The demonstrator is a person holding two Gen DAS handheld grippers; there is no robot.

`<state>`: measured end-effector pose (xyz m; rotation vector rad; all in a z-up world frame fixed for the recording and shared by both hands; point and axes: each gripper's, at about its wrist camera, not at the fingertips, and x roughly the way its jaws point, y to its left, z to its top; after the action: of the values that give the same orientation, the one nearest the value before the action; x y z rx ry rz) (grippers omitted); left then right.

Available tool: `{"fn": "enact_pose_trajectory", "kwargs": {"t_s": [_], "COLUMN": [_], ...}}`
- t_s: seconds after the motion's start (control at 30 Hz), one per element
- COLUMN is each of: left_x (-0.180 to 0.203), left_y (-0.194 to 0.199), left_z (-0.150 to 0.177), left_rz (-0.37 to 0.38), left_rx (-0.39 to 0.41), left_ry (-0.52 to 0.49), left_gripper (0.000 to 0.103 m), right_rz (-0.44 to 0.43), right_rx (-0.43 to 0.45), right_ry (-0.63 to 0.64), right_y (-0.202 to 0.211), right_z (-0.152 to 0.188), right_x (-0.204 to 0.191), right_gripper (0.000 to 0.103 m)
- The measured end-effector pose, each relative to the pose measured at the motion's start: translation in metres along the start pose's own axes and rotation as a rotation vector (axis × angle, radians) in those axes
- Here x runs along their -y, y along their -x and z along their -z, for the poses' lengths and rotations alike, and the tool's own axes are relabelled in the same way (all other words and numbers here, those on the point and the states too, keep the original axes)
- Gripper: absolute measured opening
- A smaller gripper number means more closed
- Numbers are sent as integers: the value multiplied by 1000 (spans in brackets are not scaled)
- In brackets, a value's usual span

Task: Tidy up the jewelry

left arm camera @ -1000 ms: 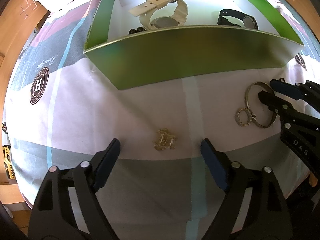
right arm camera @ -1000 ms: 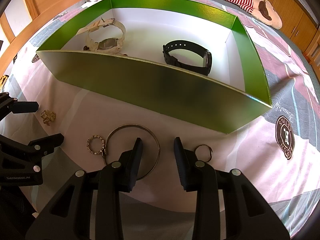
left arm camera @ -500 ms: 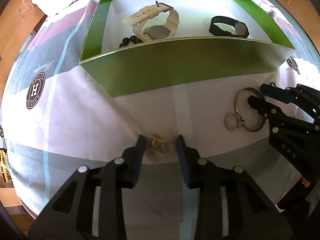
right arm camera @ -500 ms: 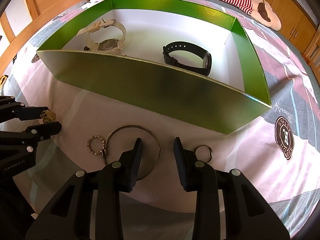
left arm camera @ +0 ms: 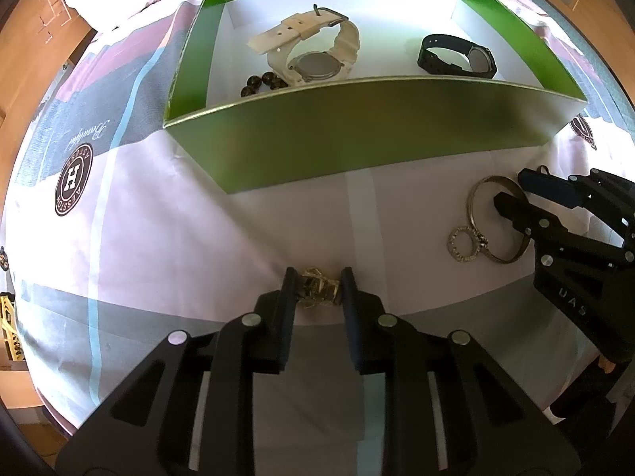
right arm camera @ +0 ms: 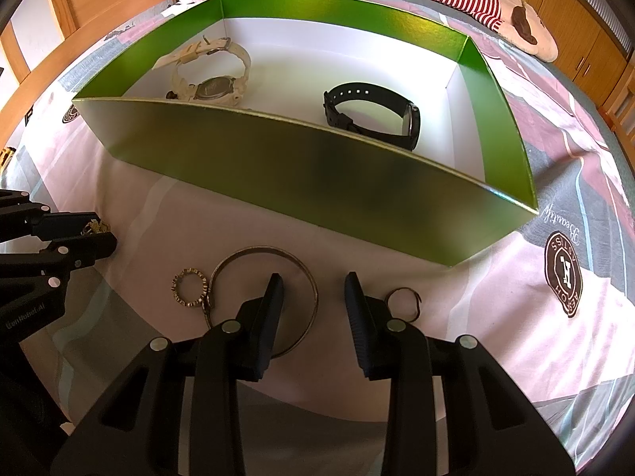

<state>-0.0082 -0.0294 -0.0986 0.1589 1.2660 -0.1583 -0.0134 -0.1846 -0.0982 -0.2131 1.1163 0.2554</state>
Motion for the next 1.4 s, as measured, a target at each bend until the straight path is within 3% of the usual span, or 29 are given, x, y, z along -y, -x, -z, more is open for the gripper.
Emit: {"fn": "enact_pose_trajectory", "kwargs": {"t_s": [0.47,0.6,1.4], "left_x": [4,6,12], "left_y": [1,-1,1], "left_z": [2,2,1], "left_rz": [-17,-45,-39], "left_rx": [1,1,0], "left_ry": [-13,-9,-5], "left_gripper": [24,35,35], "right_rz": [8,9,14], "right_rx": [1,1,0], "right_ry": [1,1,-4], "right_y": [-1,-1,0], "right_z": [0,0,0], "right_x": [-3,-3,0], "right_gripper": [35,36,41]}}
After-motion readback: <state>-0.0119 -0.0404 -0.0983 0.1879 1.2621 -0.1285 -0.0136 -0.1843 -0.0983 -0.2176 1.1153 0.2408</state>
